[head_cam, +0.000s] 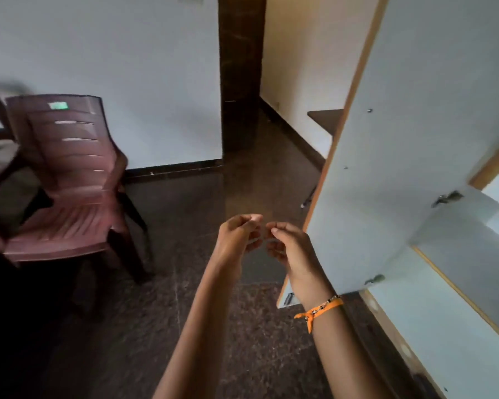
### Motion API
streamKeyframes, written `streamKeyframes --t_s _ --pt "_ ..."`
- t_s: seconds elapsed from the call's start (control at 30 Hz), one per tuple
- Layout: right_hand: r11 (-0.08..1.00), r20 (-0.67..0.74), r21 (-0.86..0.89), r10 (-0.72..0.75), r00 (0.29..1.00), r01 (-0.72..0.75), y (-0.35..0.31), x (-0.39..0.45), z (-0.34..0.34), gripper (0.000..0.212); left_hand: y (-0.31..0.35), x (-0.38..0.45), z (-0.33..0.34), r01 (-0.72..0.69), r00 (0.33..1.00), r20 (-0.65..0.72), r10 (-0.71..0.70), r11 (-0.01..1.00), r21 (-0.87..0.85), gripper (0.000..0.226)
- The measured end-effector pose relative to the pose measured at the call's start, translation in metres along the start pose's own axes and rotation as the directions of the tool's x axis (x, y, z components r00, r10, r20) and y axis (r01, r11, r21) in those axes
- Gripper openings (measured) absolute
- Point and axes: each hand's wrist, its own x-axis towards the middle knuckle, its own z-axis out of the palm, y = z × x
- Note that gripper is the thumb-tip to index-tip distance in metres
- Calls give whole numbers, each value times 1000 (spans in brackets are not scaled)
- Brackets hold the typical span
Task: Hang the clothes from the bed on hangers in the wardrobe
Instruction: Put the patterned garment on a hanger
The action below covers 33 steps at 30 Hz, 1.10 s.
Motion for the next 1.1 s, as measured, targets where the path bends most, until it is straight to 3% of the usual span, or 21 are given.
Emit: streamKeyframes --t_s 0.17,0.43,0.8,0.93,1.1 --pt "998 241 7 59 969 -63 29 30 163 29 36 18 -152 -62 973 -222 54 998 -30 14" --pt "988 542 -69 154 826 -139 62 51 369 27 70 23 -342 -130 838 -543 55 986 -100 20" --pt "972 764 -190 236 601 -140 86 133 610 26 128 116 -534 -149 646 -763 12 983 -110 12" --pt "971 806 -223 235 543 -89 82 168 699 26 162 143 -607 -182 531 -847 17 979 -94 17" --pt "947 834 -296 319 450 -121 99 193 784 26 172 168 -686 -211 453 -891 -38 966 -148 19"
